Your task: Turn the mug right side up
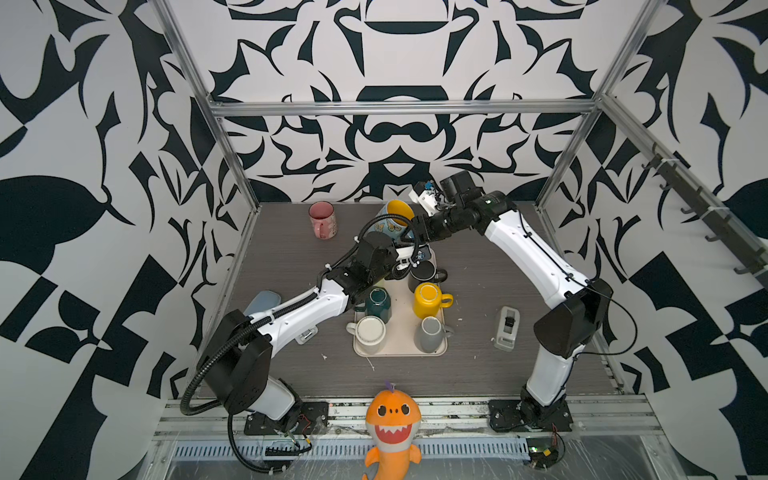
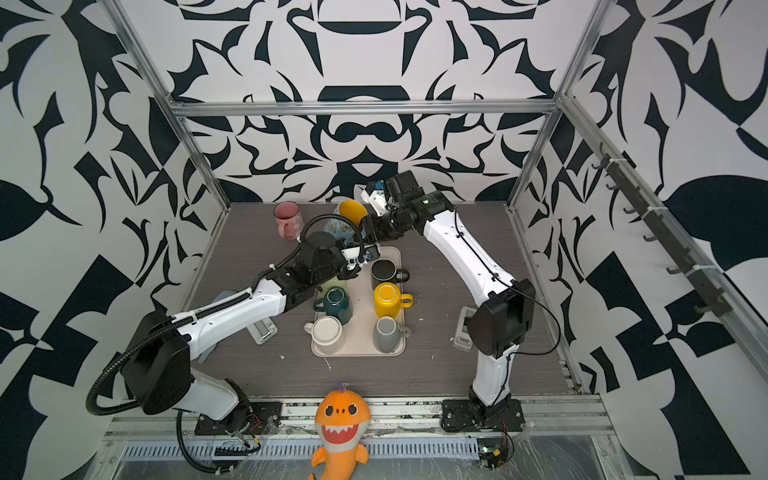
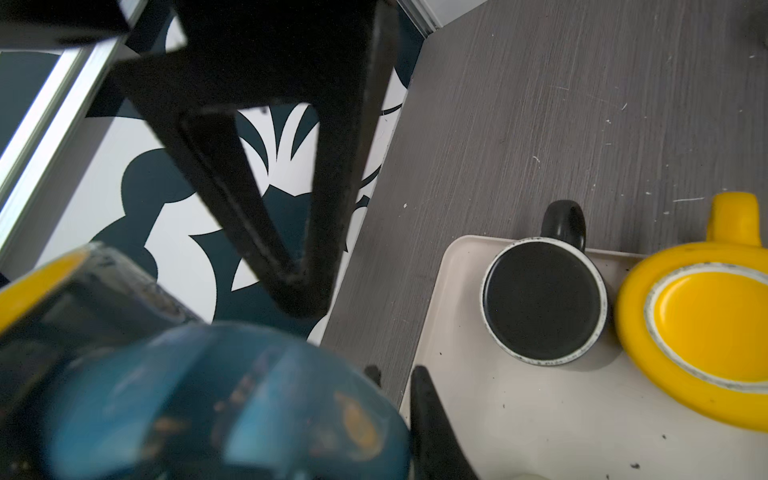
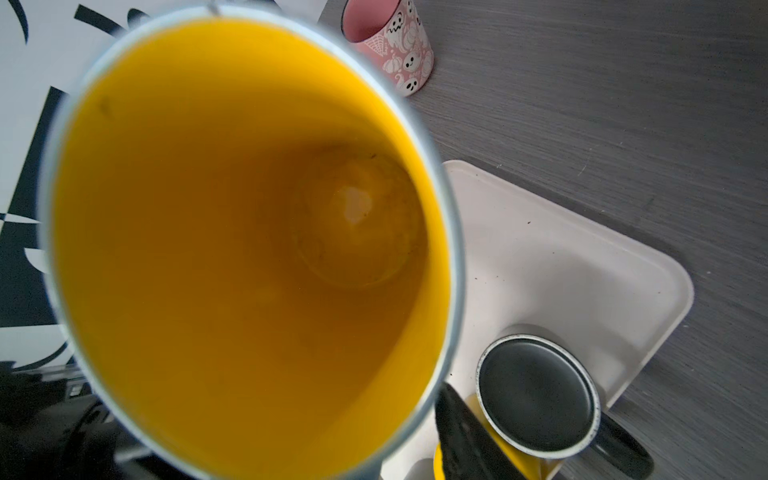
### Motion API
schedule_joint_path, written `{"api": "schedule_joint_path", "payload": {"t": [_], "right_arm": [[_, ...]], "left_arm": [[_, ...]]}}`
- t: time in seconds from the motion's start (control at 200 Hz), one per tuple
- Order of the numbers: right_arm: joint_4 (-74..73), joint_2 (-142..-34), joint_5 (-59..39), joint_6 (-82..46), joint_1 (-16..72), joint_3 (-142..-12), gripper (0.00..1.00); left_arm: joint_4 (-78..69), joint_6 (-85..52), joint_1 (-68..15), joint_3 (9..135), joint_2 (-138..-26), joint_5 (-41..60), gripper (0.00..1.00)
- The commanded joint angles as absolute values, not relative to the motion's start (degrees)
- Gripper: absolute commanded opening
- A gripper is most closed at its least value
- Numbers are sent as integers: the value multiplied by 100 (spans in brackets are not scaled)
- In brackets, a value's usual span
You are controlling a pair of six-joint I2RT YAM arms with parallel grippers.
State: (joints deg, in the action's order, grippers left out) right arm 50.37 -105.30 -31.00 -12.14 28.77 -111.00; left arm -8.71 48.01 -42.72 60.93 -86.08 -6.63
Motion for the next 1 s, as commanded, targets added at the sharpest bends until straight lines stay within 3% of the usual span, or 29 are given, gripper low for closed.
{"api": "schedule_joint_path", "payload": {"t": [0.0, 0.225, 0.335, 0.725, 0.89, 0.995], "right_arm": [[5391, -10575, -2849, -1127, 2919, -11266, 50], [5404, -10584, -2780, -1131, 2957, -11232, 21], [5388, -10609, -2773, -1146, 2972, -11239, 0], [5058, -10289, -2470, -1128, 3073, -10894, 0], [4803, -10111, -2343, -1225, 3076, -10660, 0], [4698, -10046, -2269, -1263, 3076, -10577, 0]], "left_arm": [[-1994, 4854, -4253, 6469, -8499, -770, 0], [-2074, 4824, -4254, 6451, -8534, -817, 0], [-2093, 4816, -4254, 6438, -8542, -835, 0], [-2215, 4732, -4249, 6462, -8638, -1338, 0], [-2237, 4698, -4254, 6460, -8648, -1487, 10], [-2276, 4678, -4254, 6456, -8641, -1617, 24]]}}
